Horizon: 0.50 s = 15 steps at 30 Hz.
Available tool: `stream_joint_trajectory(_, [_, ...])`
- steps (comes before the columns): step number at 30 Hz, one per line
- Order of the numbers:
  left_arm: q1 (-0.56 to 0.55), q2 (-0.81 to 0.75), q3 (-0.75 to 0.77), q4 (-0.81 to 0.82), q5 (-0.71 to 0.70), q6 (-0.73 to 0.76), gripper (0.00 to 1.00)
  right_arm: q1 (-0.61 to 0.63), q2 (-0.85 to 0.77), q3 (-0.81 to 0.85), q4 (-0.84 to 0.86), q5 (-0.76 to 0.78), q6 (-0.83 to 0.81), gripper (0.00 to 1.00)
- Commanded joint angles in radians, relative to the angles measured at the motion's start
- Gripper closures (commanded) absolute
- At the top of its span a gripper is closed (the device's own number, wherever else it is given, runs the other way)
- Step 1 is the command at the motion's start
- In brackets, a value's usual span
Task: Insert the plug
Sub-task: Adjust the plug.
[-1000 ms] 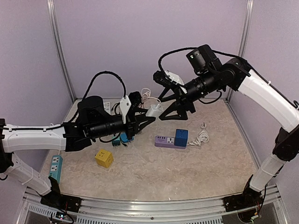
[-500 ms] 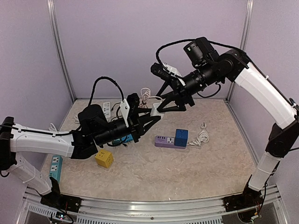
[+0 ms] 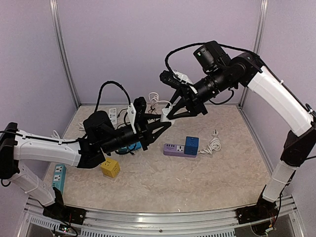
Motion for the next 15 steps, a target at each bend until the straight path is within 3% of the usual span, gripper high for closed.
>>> stream_joint_trajectory(1, [-0.002,0.011,0.024,0.014,-0.011,0.015,1.00,0.010,0.027,0.000,-0.002,0.013,0.032,0.89])
stream_joint_trajectory(3, [-0.001,0.011,0.025,0.013,-0.021,0.015,1.00,0.010,0.027,-0.002,-0.007,0.014,0.030,1.00])
stream_joint_trajectory(6, [-0.001,0.008,0.032,-0.011,-0.052,0.012,1.00,0.011,0.024,-0.012,-0.009,0.015,0.027,1.00])
stream_joint_trajectory(7, [-0.001,0.007,0.035,-0.033,-0.077,0.010,0.86,0.011,0.022,-0.018,-0.001,0.022,0.031,1.00])
stream_joint_trajectory(9, [0.007,0.000,0.040,-0.089,-0.129,0.012,0.12,0.012,0.022,-0.037,0.039,0.081,0.061,1.00])
stream_joint_trajectory(10, [0.012,-0.015,0.038,-0.126,-0.152,0.019,0.03,0.011,0.025,-0.046,0.061,0.132,0.075,1.00])
stream_joint_trajectory(15, [0.045,-0.166,-0.053,-0.277,-0.259,0.081,0.01,-0.023,0.055,-0.160,0.173,0.334,0.071,1.00])
